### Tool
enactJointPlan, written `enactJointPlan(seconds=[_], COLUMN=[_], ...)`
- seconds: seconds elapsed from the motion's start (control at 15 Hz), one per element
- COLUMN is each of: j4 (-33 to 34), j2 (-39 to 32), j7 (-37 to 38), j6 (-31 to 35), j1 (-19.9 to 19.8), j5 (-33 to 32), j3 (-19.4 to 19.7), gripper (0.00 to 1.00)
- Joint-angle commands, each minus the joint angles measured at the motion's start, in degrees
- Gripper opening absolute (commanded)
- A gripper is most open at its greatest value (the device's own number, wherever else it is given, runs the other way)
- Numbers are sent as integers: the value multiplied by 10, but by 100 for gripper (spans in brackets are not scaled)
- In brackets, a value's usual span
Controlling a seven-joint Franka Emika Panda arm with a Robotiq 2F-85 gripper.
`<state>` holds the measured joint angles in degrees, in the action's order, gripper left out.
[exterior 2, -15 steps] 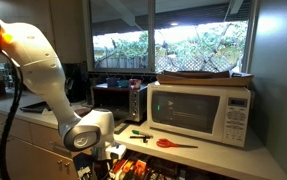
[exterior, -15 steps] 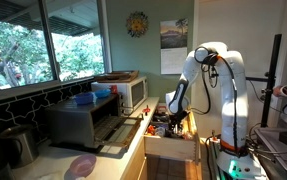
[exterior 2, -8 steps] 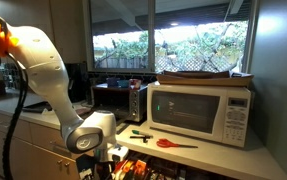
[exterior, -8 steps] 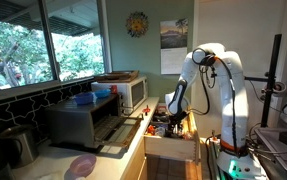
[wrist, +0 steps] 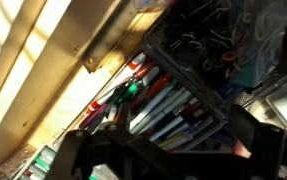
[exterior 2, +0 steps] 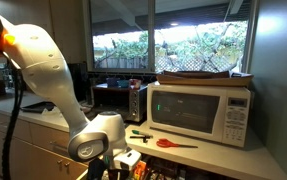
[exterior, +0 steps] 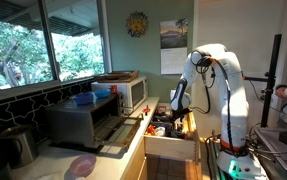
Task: Take the pen out of the drawer
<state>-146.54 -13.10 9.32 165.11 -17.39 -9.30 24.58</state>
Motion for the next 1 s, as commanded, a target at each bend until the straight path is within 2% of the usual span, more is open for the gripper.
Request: enactJointPlan(seconds=[0.0,0.13,0.33,0.4,0.53,0.6,0.73,0.93], j4=[20,53,103,117,147,160,183,209], j2=[-33,-59,-117,-132,-162,-174,-196,-216], j7=[46,55,101,117,147,163,182,193], j6=[13,-8,-10,-15,-28,-33,-36,-34], j1=[16,-9,-4,-4,-6,-8,-17,-33], j5=[24,97,141,154,179,193,222,260], j3=[9,-21,-4,1,9,11,5,-10], gripper=[100,100,100,95,71,70,54,46])
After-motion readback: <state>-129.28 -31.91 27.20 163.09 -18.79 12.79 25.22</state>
